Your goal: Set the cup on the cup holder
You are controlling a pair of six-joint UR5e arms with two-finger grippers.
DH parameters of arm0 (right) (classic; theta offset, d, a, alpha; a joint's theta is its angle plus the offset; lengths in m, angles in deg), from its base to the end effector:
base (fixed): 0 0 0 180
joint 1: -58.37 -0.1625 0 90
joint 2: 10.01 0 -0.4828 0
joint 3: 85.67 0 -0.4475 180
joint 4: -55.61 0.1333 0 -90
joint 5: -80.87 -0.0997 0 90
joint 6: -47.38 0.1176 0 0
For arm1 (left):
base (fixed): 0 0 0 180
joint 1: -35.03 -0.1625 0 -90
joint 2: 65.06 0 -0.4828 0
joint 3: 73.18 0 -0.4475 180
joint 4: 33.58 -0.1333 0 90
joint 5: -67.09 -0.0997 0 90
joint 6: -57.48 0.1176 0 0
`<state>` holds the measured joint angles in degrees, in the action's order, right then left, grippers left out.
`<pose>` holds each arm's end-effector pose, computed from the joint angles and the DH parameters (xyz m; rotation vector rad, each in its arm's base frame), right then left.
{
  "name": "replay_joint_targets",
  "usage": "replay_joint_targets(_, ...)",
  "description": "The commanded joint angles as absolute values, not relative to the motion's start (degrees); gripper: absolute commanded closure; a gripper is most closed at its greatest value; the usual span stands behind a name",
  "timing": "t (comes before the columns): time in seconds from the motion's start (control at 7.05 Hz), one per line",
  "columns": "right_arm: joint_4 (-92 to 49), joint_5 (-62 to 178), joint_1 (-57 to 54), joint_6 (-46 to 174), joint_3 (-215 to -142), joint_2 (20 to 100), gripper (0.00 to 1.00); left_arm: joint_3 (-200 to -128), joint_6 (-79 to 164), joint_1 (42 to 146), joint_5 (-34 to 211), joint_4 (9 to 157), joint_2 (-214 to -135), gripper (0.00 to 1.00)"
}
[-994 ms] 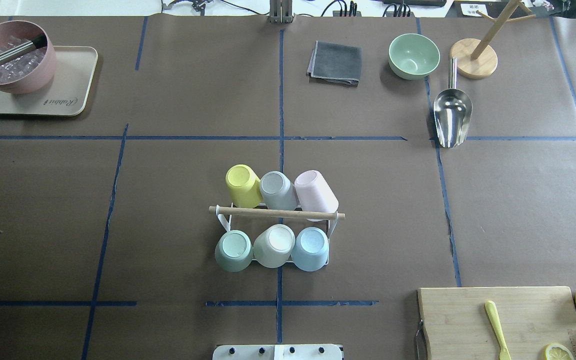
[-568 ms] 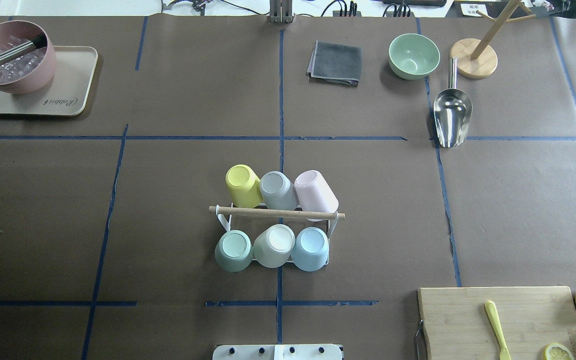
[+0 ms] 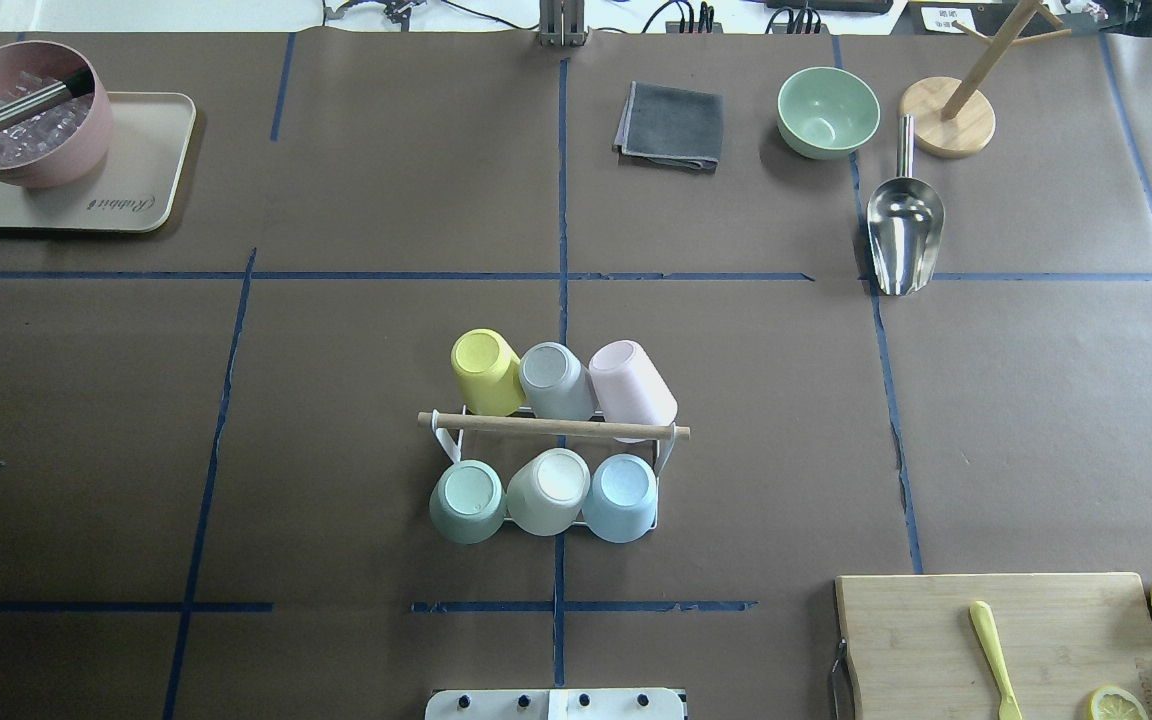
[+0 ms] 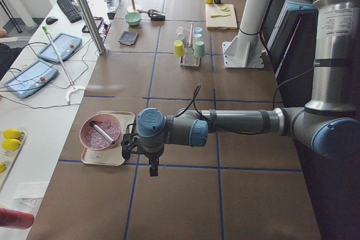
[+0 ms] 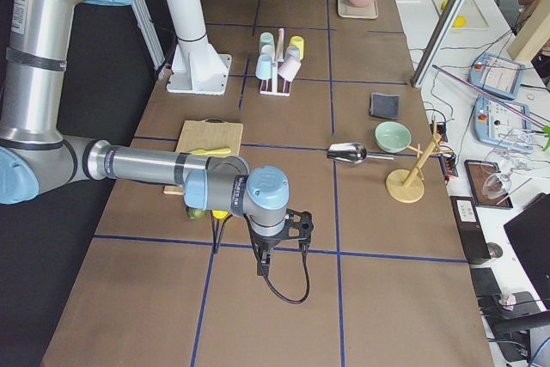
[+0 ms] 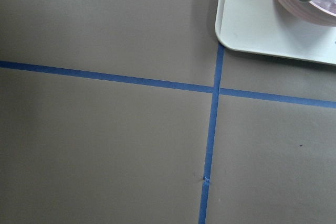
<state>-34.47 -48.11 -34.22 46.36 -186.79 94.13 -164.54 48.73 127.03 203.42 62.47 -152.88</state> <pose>0.0784 -0.4204 0.7509 -0.0306 -0.6815 0.0447 -0.0669 -0.5338 0.7231 0.0386 0.8124 -0.1403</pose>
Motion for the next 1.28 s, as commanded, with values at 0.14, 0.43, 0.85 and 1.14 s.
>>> replay_joint_targets(0.14,-35.4,-48.9,-34.2,46.7,-188.1,94.3,0.0,-164.7,48.7,126.8,203.5,62.5,-152.8,0.0)
replay_joint_targets(0.43,-35.4,-48.9,-34.3,46.7,-188.1,94.2,0.0,-164.5,48.7,126.8,203.8,62.1,-152.7,0.0)
replay_joint_targets(0.85,-35.4,-48.9,-34.3,46.7,-188.0,94.2,0.0,-163.7,48.7,126.8,204.0,62.1,-152.7,0.0)
replay_joint_targets(1.14,-35.4,-48.9,-34.3,46.6,-188.0,94.2,0.0,-164.1,48.7,126.8,204.1,62.0,-152.6,0.0)
